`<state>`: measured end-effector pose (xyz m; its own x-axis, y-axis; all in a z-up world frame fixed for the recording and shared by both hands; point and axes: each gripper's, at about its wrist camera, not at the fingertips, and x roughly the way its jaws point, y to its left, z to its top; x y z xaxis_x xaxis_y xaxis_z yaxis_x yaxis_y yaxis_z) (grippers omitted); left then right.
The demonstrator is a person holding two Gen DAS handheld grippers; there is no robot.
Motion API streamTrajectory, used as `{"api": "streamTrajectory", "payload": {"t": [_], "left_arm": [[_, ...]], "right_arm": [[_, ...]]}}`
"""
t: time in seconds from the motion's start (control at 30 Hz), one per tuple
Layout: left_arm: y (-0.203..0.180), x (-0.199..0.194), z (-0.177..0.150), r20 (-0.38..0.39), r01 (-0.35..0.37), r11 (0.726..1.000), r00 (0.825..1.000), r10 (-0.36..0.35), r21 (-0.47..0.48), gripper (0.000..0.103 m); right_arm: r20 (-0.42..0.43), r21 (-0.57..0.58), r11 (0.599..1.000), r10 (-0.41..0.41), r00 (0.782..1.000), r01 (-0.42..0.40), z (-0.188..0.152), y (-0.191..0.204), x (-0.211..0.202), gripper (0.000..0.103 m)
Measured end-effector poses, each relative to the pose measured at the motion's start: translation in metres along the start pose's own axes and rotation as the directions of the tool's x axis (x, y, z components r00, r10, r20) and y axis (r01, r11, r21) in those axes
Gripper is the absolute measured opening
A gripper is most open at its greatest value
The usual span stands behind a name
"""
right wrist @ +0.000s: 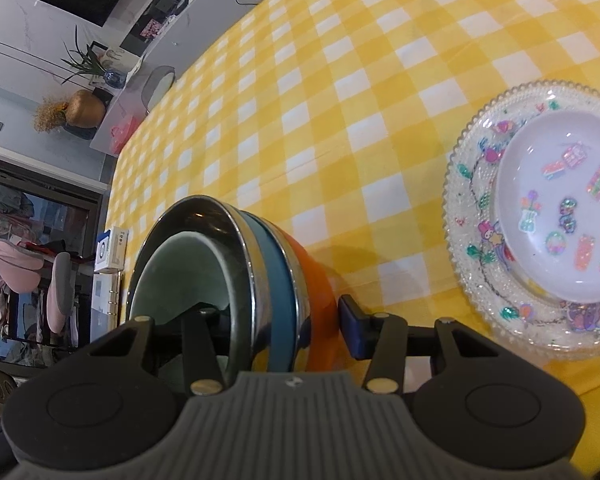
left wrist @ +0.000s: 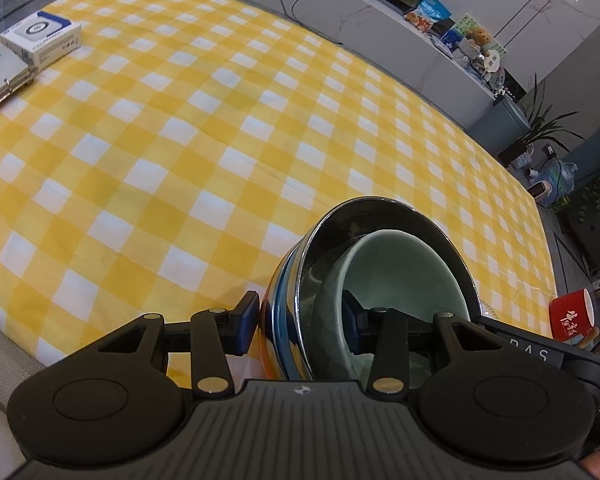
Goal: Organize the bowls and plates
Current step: 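Lift the bowl stack with both grippers and carry it toward the plate stack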
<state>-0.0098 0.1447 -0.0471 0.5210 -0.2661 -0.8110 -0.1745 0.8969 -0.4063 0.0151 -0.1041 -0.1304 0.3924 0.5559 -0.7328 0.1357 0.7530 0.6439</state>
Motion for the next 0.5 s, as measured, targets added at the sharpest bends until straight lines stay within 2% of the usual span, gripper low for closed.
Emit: {"api": "streamTrajectory", "payload": {"t": [0.5], "left_arm": [[-0.07, -0.019, -0.009, 0.028, 0.076, 0.993, 0.997, -0.078, 0.085, 0.048]], "right_arm": [[0.113, 0.019, 1.0, 0.023, 0.993, -0.025, 0.01, -0.027, -0.078, 0.047]]}}
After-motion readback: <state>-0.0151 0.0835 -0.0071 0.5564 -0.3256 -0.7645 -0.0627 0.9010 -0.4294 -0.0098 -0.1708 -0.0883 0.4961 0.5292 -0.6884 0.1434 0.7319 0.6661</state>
